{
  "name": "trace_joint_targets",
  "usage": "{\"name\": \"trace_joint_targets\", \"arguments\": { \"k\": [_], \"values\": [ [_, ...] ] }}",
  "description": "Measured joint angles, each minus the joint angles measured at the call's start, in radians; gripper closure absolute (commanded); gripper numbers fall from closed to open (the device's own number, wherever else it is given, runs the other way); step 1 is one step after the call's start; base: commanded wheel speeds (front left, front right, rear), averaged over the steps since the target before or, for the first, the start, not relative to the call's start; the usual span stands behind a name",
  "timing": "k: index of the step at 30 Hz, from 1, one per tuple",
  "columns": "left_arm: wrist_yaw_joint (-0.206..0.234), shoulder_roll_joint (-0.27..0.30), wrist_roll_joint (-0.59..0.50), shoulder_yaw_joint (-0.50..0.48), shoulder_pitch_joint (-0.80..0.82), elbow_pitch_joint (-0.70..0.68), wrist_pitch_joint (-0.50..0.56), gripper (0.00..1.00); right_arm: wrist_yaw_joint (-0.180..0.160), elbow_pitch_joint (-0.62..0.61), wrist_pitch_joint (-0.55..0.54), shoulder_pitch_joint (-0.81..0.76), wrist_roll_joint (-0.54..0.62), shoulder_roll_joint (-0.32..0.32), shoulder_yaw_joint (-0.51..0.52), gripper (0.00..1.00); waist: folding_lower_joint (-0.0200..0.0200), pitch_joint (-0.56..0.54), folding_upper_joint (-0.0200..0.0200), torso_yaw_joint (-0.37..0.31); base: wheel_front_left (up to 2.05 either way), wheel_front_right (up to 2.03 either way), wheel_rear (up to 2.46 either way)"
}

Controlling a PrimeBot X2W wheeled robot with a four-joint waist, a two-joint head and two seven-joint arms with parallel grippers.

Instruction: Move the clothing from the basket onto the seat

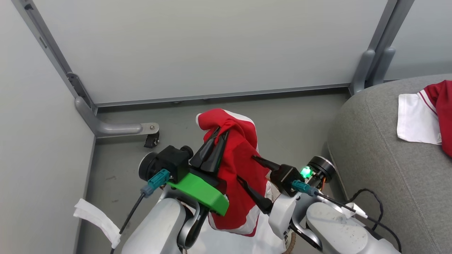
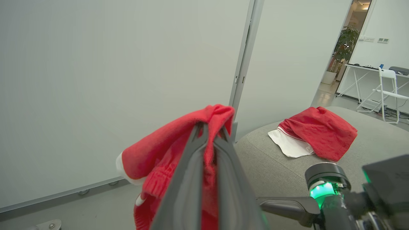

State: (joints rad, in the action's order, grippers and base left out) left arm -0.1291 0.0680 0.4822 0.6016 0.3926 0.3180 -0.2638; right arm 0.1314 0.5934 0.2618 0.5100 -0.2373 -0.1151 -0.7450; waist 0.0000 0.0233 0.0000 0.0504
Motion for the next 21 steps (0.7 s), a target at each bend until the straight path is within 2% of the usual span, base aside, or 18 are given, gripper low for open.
{"name": "trace_joint_targets", "arguments": {
  "k": [3, 10, 21],
  "values": [
    [0.000, 0.000, 0.001, 0.014, 0.003, -0.010, 0.000, 1.00, 0.000, 0.028, 0.000, 0.020, -0.028, -0.010, -0.037, 0.00, 0.0000, 0.003, 0.0000, 0.006, 0.00, 0.00, 0.00],
    [0.000, 0.001, 0.016, 0.064, 0.016, -0.040, 0.000, 1.00, 0.000, 0.054, 0.000, 0.035, -0.043, -0.003, -0.047, 0.00, 0.0000, 0.008, 0.0000, 0.022, 0.00, 0.00, 0.00],
    [0.000, 0.003, 0.041, 0.137, 0.046, -0.065, 0.000, 1.00, 0.000, 0.087, 0.000, 0.027, -0.020, 0.030, -0.012, 0.00, 0.0000, 0.019, 0.0000, 0.062, 0.00, 0.00, 0.00]
  ]
}}
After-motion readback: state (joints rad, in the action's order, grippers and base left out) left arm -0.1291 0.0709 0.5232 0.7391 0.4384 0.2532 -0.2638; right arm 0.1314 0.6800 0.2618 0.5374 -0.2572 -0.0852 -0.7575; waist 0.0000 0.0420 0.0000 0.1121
